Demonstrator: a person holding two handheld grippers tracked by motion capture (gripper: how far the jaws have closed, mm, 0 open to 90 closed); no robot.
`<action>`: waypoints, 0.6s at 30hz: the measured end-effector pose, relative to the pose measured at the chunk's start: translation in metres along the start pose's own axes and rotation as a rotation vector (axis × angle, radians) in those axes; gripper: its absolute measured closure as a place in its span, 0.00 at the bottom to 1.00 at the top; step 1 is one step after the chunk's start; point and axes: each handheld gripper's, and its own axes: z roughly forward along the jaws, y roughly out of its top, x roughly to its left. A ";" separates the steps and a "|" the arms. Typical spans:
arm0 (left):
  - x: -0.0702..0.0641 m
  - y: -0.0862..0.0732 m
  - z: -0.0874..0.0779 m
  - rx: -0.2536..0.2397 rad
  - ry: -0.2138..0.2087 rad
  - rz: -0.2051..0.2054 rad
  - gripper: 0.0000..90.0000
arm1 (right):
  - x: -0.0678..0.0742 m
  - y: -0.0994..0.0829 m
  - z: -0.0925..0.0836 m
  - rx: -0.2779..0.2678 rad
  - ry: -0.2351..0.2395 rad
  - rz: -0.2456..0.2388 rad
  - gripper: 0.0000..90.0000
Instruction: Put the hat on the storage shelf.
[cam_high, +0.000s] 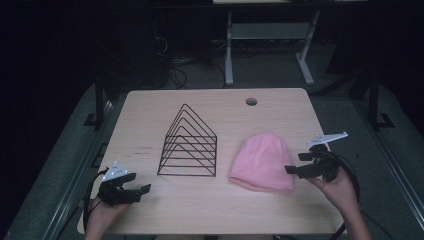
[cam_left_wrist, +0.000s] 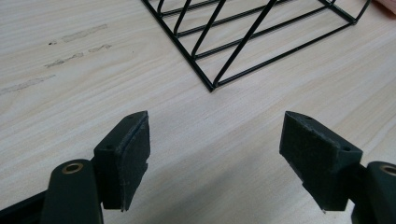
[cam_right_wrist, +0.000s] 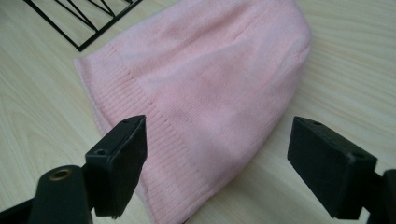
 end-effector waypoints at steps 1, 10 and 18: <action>0.000 0.000 0.000 0.004 -0.001 -0.001 0.27 | -0.001 0.002 0.000 0.005 0.002 0.004 0.21; 0.001 -0.001 -0.002 0.006 0.003 0.002 0.27 | -0.012 0.022 0.009 0.041 0.019 0.007 0.21; 0.001 -0.001 -0.003 -0.003 0.007 0.001 0.27 | -0.020 0.045 0.016 0.074 0.048 -0.004 0.21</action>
